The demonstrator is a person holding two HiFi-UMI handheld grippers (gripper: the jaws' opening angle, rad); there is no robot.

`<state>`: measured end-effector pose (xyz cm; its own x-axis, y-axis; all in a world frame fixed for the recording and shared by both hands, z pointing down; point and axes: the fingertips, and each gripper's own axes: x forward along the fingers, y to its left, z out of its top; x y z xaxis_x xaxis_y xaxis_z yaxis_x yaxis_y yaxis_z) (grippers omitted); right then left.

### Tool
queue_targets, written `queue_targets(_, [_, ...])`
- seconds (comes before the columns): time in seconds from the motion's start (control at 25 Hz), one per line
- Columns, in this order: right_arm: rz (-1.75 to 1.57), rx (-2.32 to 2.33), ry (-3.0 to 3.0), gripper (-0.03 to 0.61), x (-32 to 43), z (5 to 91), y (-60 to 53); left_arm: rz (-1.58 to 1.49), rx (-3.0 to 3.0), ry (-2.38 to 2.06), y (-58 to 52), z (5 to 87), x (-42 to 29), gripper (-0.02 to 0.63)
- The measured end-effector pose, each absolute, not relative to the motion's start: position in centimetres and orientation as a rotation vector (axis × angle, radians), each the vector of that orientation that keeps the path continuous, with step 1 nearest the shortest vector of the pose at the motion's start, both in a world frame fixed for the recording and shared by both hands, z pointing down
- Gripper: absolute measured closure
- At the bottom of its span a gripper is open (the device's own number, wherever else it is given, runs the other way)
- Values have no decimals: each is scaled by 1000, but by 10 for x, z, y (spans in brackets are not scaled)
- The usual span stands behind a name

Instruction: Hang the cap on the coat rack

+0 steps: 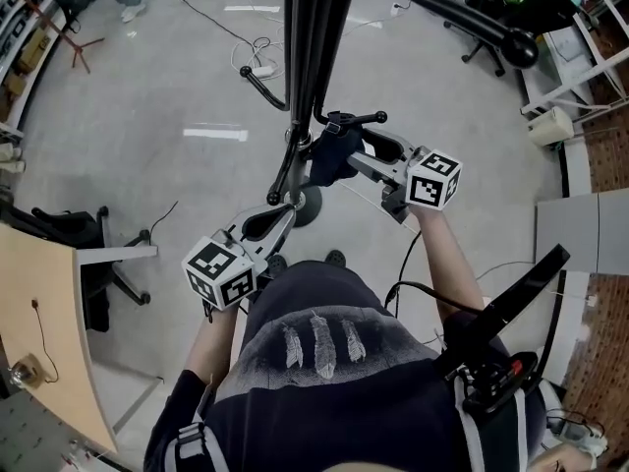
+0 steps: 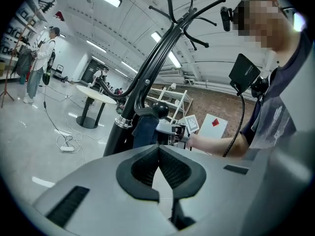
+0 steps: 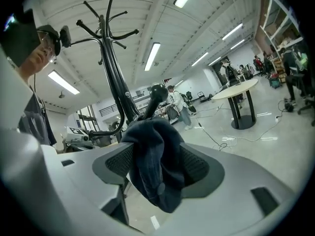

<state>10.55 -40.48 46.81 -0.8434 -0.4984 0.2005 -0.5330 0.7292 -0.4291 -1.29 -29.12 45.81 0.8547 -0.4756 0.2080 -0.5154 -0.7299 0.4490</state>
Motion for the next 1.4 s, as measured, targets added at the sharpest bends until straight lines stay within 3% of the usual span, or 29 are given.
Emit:
queue_targets(0.6, [559, 960, -2767, 302, 127, 469, -392, 124, 2514, -727, -291, 463, -28, 606])
queue_targets(1.4, [683, 994, -2840, 302, 121, 448, -381, 120, 2548, -623, -272, 469, -52, 606])
